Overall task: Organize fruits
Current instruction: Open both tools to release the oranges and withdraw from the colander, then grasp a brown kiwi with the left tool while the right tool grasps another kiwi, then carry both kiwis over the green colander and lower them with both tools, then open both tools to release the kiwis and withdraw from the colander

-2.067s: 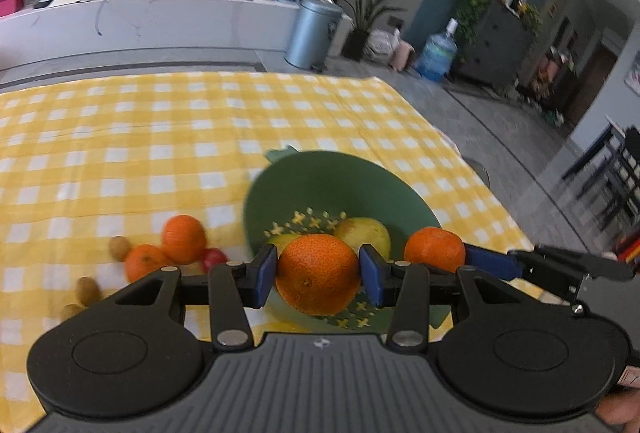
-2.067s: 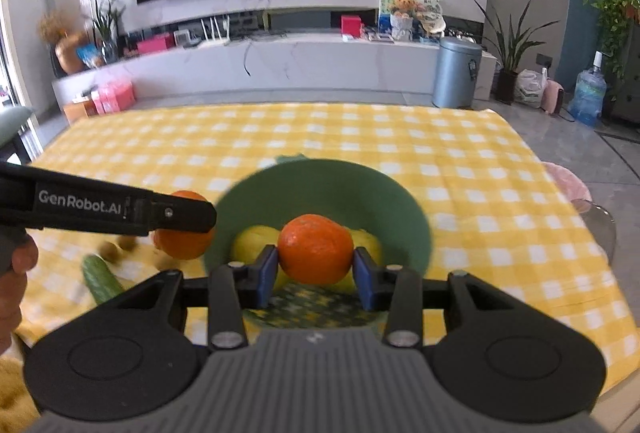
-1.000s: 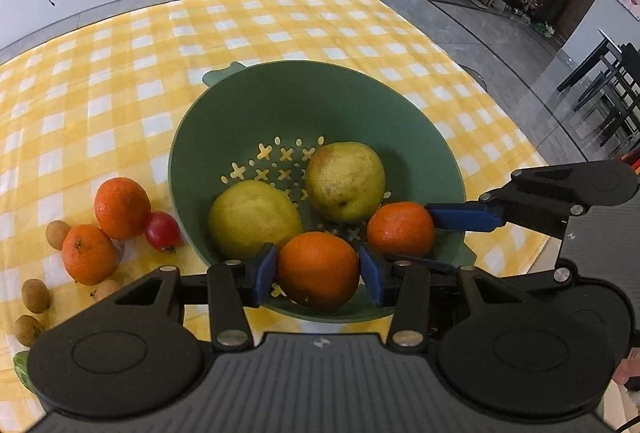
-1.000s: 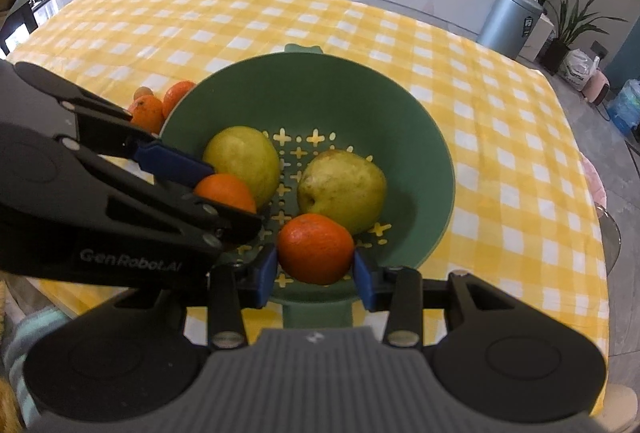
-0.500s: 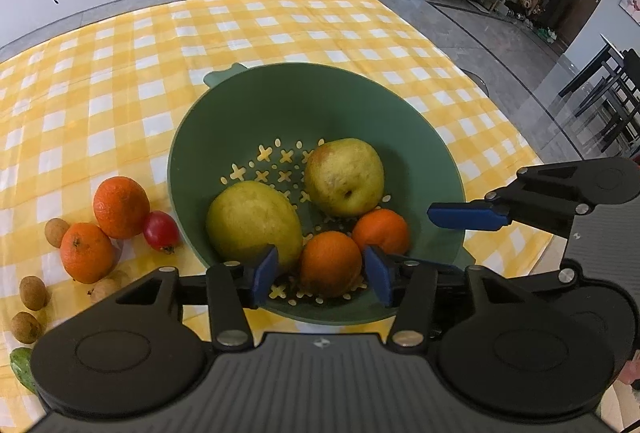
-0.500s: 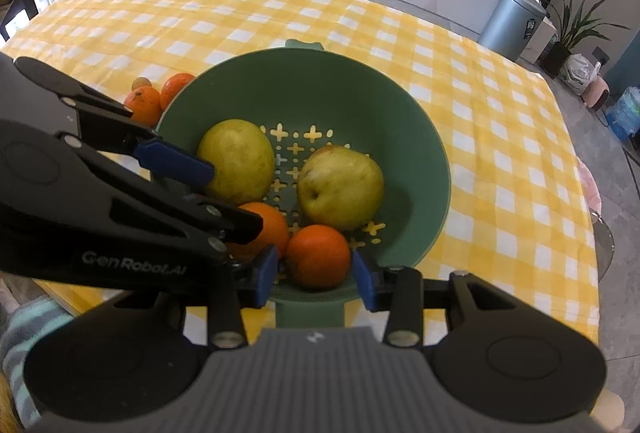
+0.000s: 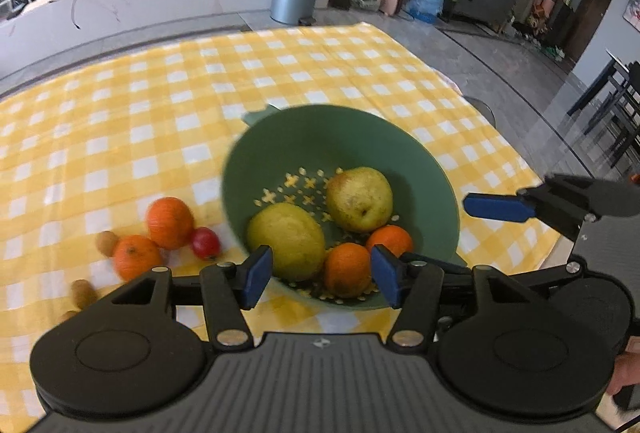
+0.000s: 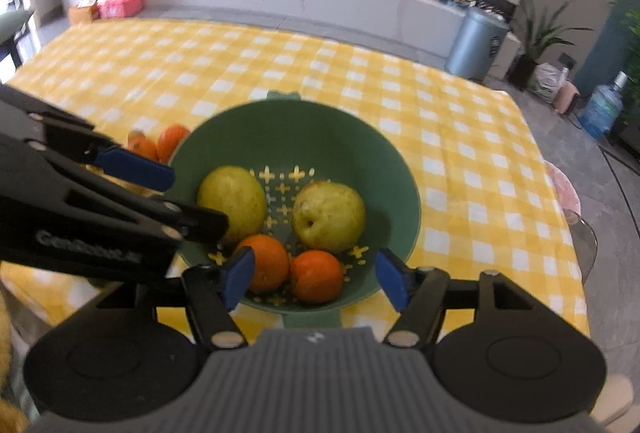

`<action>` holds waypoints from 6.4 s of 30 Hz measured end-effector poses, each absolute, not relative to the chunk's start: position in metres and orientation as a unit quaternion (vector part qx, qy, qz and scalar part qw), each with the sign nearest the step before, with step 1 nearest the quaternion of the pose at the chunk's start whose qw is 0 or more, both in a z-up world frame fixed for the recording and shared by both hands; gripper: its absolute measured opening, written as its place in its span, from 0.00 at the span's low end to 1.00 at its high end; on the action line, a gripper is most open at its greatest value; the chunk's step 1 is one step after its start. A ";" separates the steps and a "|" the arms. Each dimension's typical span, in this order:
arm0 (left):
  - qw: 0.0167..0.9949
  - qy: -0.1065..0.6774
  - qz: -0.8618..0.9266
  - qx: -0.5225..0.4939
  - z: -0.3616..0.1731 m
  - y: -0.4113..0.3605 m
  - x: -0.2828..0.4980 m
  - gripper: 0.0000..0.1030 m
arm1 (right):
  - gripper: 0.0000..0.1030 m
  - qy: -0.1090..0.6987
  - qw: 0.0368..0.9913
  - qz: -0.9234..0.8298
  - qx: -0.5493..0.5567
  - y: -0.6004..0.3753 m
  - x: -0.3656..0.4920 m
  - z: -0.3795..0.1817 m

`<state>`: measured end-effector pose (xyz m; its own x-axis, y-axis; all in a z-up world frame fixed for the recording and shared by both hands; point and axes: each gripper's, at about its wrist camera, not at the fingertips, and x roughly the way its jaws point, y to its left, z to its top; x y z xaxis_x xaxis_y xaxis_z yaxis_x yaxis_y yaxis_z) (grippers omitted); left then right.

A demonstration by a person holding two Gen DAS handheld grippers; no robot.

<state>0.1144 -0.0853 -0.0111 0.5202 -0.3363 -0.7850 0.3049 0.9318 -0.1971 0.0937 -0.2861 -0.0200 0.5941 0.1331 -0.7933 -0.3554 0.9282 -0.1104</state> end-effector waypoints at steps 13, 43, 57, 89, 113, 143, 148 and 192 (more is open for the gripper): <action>0.893 0.434 -0.113 -0.022 0.005 -0.014 0.085 0.64 | 0.64 0.346 0.932 0.110 0.012 -0.253 0.046 -0.015; 0.896 0.430 -0.074 -0.080 -0.054 0.088 0.091 0.64 | 0.33 0.320 0.923 0.195 -0.086 -0.136 0.054 -0.071; 0.896 0.437 -0.065 -0.046 -0.086 0.078 0.116 0.52 | 0.32 0.330 0.916 0.219 -0.069 -0.121 0.090 -0.102; 0.895 0.431 -0.069 -0.091 -0.093 0.089 0.128 0.27 | 0.22 0.377 0.896 0.231 -0.030 -0.123 0.110 -0.126; 0.882 0.388 -0.099 -0.248 -0.056 0.109 0.110 0.27 | 0.22 0.311 0.920 0.236 0.024 -0.152 0.078 -0.088; 0.885 0.415 -0.184 -0.103 -0.033 -0.069 0.106 0.27 | 0.21 0.328 0.944 0.039 0.016 -0.296 0.060 -0.036; 0.879 0.428 -0.184 -0.100 -0.045 -0.078 0.114 0.27 | 0.21 0.336 0.940 0.046 0.034 -0.302 0.065 -0.045; 0.897 0.396 -0.177 -0.082 -0.023 -0.074 0.111 0.55 | 0.48 0.327 0.942 0.038 0.059 -0.302 0.072 -0.050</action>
